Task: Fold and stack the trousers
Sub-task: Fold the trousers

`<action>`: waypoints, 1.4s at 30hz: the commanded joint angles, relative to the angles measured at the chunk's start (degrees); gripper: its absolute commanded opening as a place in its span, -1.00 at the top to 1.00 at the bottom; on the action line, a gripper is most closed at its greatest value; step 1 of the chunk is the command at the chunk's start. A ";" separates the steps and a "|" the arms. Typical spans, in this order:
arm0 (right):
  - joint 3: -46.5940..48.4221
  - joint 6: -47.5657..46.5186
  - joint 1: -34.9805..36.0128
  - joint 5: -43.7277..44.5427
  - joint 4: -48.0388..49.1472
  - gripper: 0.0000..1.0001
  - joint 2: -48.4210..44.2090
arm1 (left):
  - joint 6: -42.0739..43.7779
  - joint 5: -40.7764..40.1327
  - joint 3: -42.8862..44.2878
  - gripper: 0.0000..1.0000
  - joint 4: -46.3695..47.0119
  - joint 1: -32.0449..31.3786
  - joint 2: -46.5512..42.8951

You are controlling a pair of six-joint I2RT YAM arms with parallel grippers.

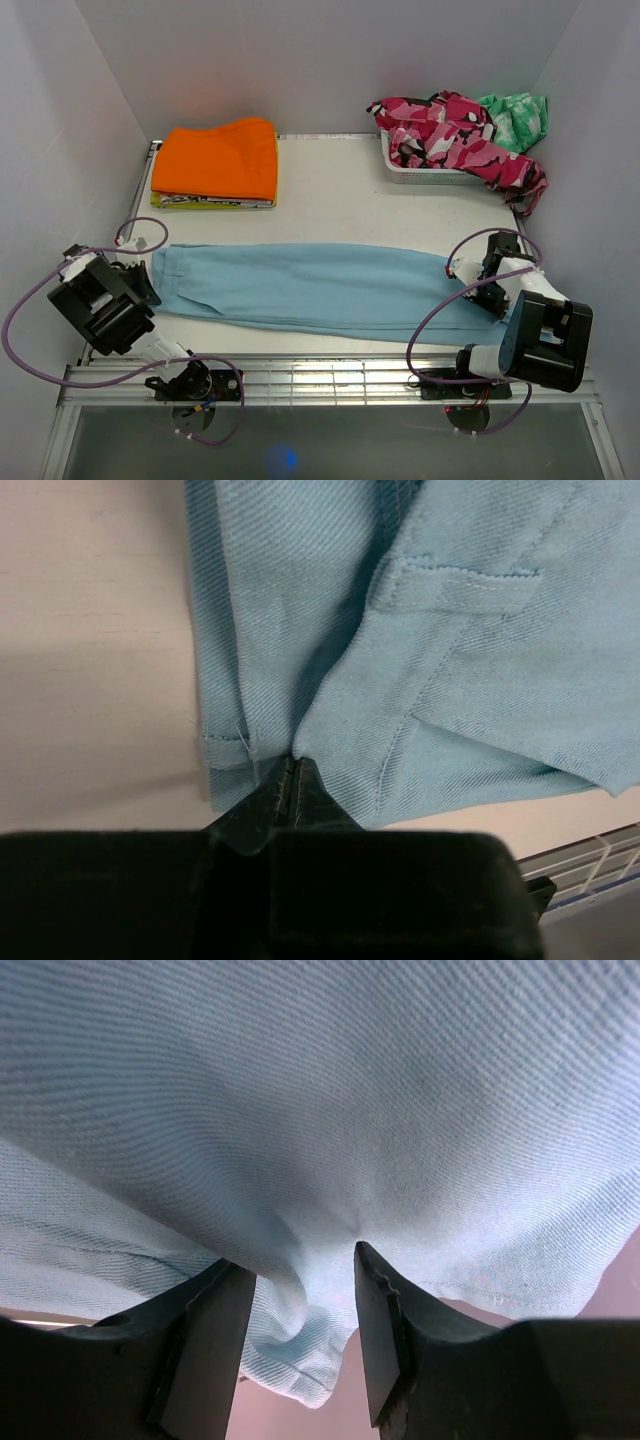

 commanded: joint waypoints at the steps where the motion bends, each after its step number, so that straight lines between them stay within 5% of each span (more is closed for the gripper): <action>1: -1.65 1.08 0.84 -10.41 -0.07 -0.02 1.47 | 1.02 0.79 0.98 1.00 -0.19 0.26 -3.14; 16: -3.58 0.02 0.93 -9.71 0.64 -0.05 0.33 | 1.90 -2.98 7.22 1.00 2.61 1.49 -3.85; 19: -2.97 -0.41 0.84 -11.46 -1.21 -0.20 -1.25 | 1.98 -4.91 5.55 1.00 4.46 1.49 -1.92; 24: 1.77 0.29 0.84 -17.07 -8.40 -0.53 -4.50 | 1.90 -5.80 3.09 1.00 7.98 1.49 0.90; 32: 15.39 2.74 0.84 -24.91 -23.62 -0.58 -9.52 | 0.67 -8.08 2.12 1.00 11.23 1.49 3.45; 34: 16.71 2.84 0.75 -25.00 -25.20 -0.59 -11.00 | 0.66 -7.91 2.73 0.79 10.71 1.49 2.40; 38: 18.39 3.45 -0.38 -25.35 -26.87 -0.59 -11.81 | 1.98 -5.10 5.88 -0.11 7.20 1.49 -1.47; 41: 19.35 2.93 -2.75 -26.93 -29.51 -0.56 -11.19 | 4.61 2.35 12.63 -0.67 -1.93 1.49 -4.45; 42: 19.27 0.75 -3.37 -27.37 -30.56 -0.48 -10.93 | 7.58 7.60 14.41 -0.70 -4.30 1.49 -5.33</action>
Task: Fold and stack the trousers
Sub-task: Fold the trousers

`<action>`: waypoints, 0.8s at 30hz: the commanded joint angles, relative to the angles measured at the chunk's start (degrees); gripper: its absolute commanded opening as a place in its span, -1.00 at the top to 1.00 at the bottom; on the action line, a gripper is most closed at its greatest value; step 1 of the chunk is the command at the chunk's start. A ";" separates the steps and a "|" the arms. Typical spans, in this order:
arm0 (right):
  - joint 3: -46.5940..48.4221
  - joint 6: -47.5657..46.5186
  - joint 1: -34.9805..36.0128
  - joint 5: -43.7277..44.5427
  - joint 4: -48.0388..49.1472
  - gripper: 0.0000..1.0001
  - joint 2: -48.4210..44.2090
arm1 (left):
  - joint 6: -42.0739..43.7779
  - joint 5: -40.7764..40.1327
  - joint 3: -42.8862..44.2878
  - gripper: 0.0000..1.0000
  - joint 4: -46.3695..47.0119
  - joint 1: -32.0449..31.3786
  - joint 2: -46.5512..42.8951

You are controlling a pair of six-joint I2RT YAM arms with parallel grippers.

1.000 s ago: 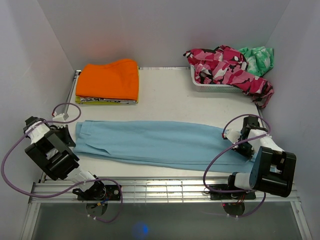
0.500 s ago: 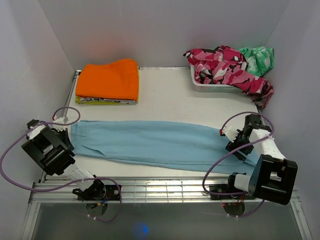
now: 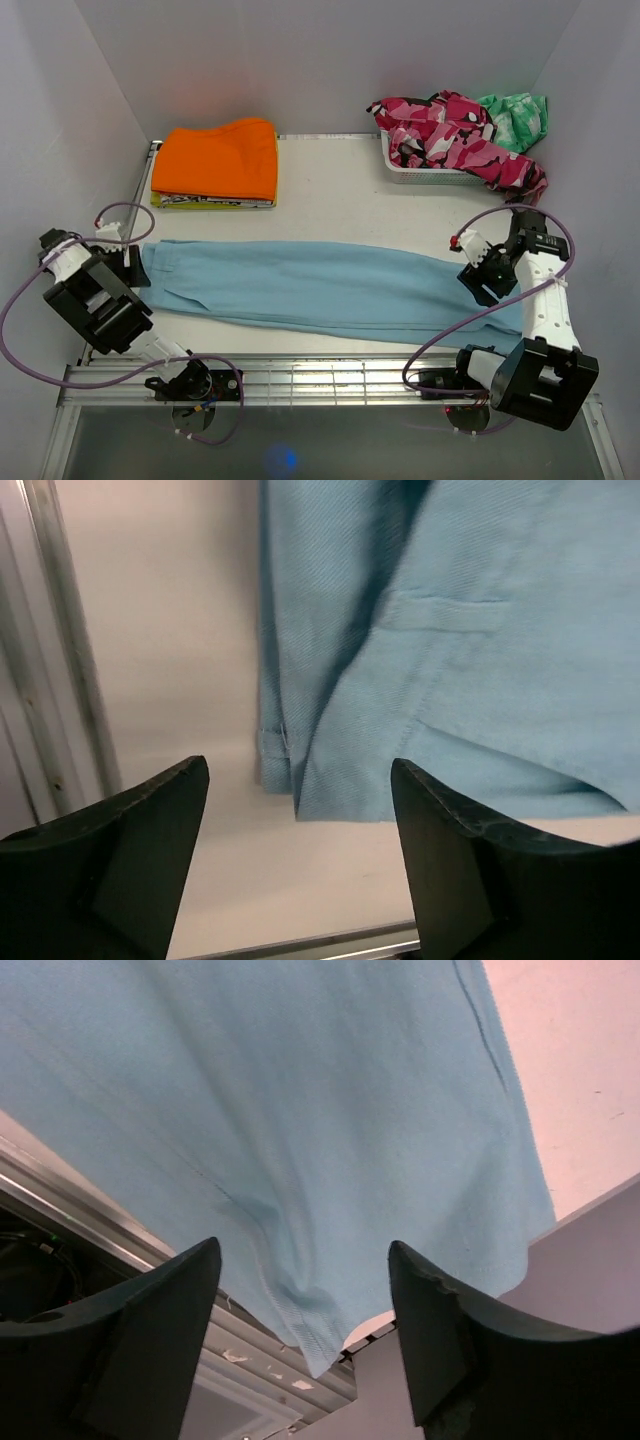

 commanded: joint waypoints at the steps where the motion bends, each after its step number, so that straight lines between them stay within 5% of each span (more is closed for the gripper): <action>1: 2.00 -2.78 -2.48 -3.24 -6.50 -0.40 0.18 | 7.75 14.06 8.71 -0.71 -13.01 0.07 -7.30; 6: -6.84 -17.52 -5.99 0.96 -9.15 -0.15 -4.99 | 28.83 24.81 11.91 -0.61 -30.64 -4.75 -12.83; 9: -13.19 -21.42 -8.81 4.83 -5.12 -0.14 -7.73 | 29.05 23.15 4.18 -0.56 -30.58 -15.63 -18.28; 14: -21.72 -20.30 -9.43 10.54 6.12 -0.18 -6.33 | 7.66 14.65 -6.99 -0.47 -10.21 -35.92 -23.40; 17: -25.15 -16.97 -9.08 12.83 16.14 -0.18 0.41 | -1.61 10.07 -10.34 -0.33 -2.99 -41.75 -19.45; 24: -19.81 -8.18 -6.18 12.58 25.39 -0.11 13.60 | -10.85 -0.21 -12.80 -0.06 7.82 -41.33 -8.11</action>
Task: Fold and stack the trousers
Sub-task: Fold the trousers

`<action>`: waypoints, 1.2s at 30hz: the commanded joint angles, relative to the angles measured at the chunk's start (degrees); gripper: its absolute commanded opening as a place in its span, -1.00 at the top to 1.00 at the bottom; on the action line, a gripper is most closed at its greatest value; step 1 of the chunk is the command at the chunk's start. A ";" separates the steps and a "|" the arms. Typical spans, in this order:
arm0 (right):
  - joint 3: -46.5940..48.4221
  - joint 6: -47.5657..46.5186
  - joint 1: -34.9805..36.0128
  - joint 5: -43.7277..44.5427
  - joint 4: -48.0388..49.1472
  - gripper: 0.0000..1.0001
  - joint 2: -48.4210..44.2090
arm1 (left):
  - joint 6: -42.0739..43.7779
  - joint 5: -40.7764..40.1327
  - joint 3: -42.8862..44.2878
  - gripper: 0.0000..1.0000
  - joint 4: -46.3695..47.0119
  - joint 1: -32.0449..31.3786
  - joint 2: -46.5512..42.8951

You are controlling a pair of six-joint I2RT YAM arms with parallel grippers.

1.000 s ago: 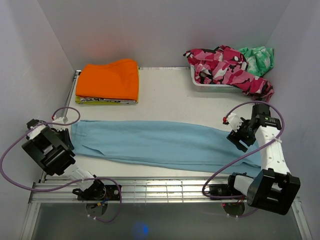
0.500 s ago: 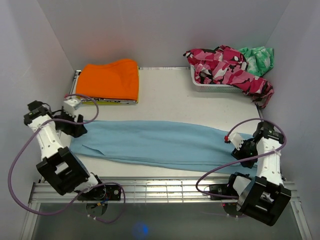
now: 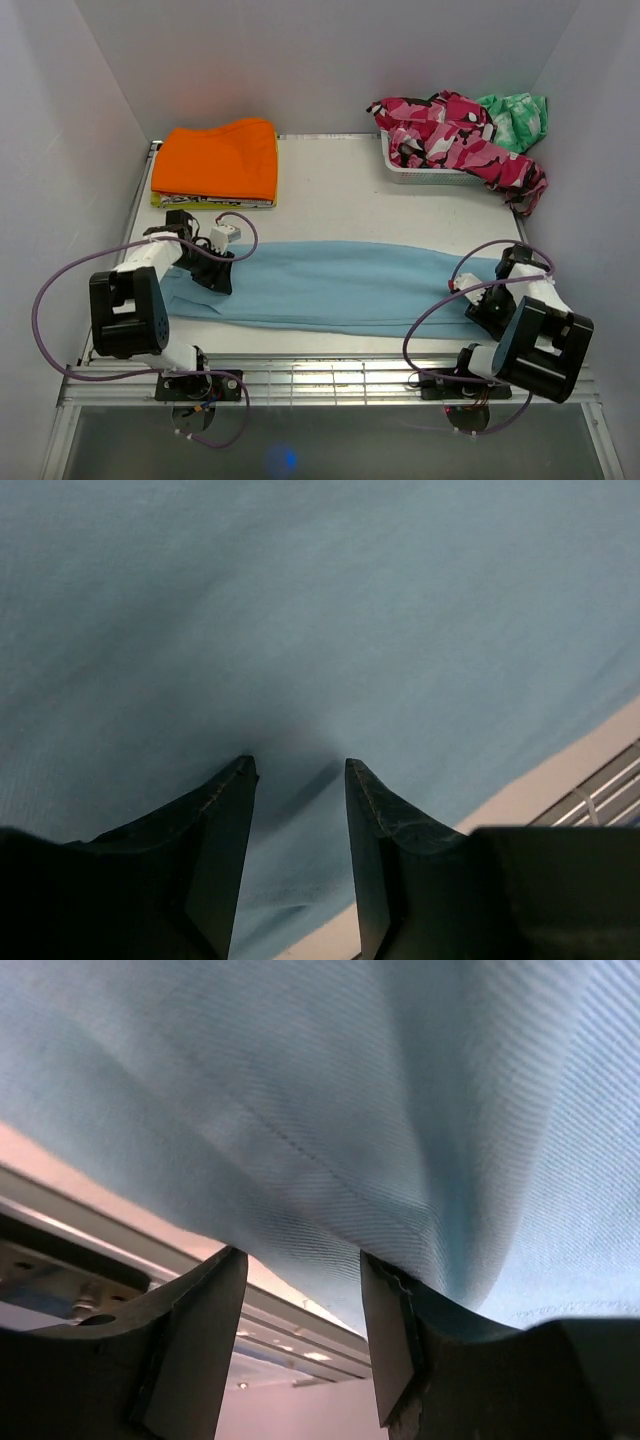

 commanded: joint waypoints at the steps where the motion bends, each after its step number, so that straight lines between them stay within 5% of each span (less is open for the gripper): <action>1: 1.11 4.79 2.97 -3.73 13.57 -0.10 6.71 | -6.88 -6.98 -0.11 -0.04 8.32 1.79 3.12; 13: 14.48 9.91 12.05 -19.01 -4.87 -0.10 2.60 | -1.37 -9.29 14.48 0.07 4.02 13.22 10.70; 21: 18.18 1.39 10.56 -19.65 -9.19 -0.06 -11.38 | 13.32 11.97 20.11 -0.45 -10.63 12.35 -0.54; 26: 16.51 -5.38 6.78 -17.36 -4.72 0.00 -11.30 | 10.02 13.49 17.39 -0.35 -10.75 -0.99 -7.92; 30: 16.95 -12.22 -0.41 -19.02 -1.99 0.07 -6.91 | 3.59 6.39 12.83 -0.17 -5.84 -16.26 -8.20; 36: 18.88 -17.25 -6.41 -21.49 -0.67 0.15 0.47 | -1.77 -0.83 5.79 -0.04 1.55 -30.78 -7.15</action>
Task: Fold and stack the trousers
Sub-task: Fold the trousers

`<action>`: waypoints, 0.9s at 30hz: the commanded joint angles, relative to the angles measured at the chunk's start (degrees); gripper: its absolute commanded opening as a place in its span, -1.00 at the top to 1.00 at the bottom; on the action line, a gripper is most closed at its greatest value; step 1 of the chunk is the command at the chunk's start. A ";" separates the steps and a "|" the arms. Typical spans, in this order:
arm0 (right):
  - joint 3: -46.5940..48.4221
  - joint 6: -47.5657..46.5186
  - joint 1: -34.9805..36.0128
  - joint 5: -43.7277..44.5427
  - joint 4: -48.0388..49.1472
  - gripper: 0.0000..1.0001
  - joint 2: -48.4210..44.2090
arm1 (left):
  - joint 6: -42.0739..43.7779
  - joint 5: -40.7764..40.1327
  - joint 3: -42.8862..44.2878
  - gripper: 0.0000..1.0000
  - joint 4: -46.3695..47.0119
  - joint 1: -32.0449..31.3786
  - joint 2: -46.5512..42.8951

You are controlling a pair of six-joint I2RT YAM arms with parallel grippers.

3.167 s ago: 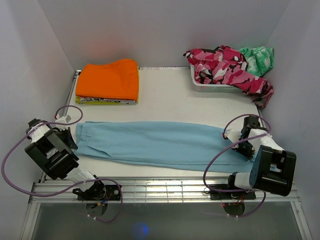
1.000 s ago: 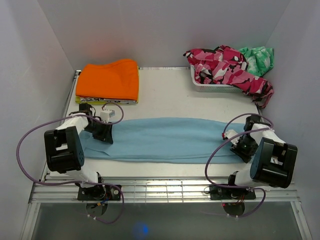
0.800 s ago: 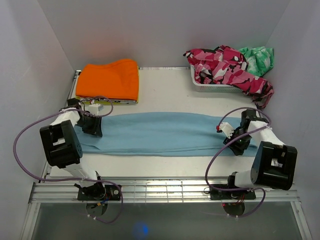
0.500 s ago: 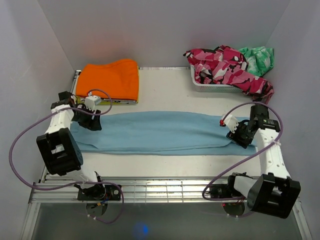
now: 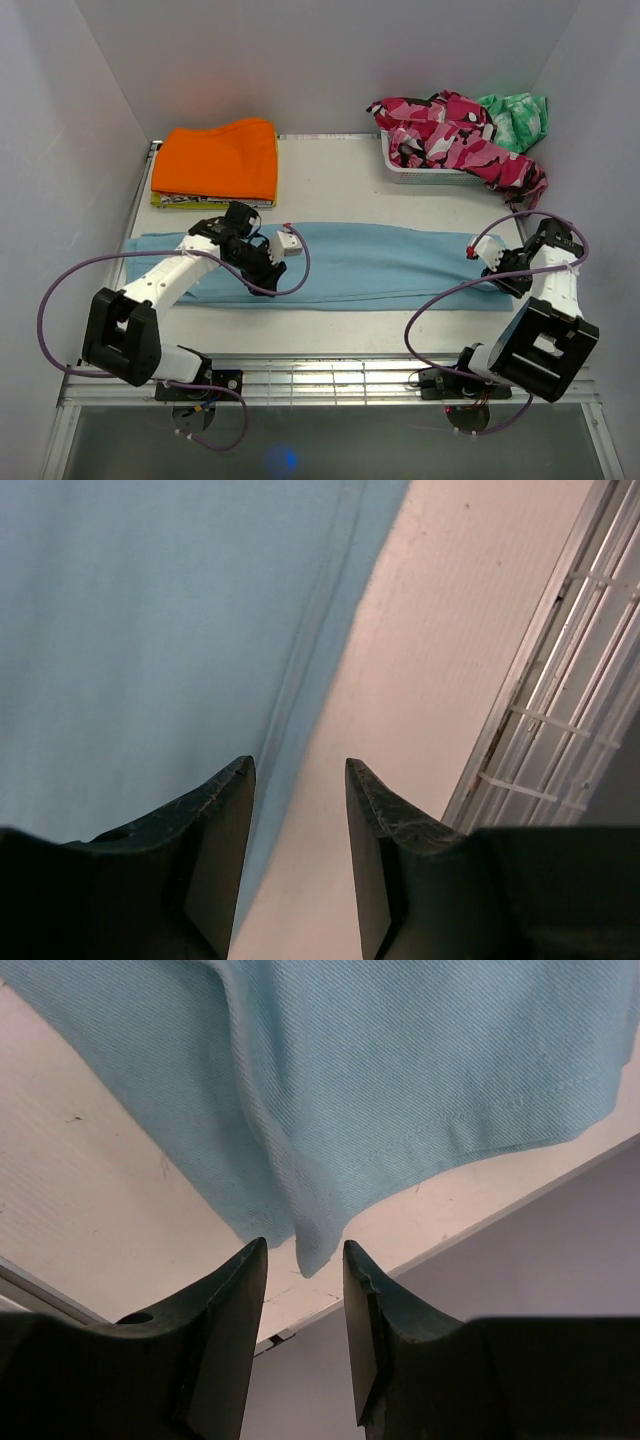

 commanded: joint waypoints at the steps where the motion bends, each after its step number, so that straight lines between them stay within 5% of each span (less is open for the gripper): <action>1: 2.27 -5.38 -1.52 -2.82 1.41 0.15 2.20 | -4.75 -5.36 -1.99 -0.04 4.55 -6.02 0.33; 21: -5.72 -6.88 -1.60 -0.45 9.85 0.08 3.36 | -6.26 -14.15 -2.96 -0.04 12.29 -16.04 10.26; 27: -6.51 -6.71 -1.60 -0.63 12.75 0.10 2.92 | -5.82 -16.44 -4.54 0.26 13.60 -16.57 11.15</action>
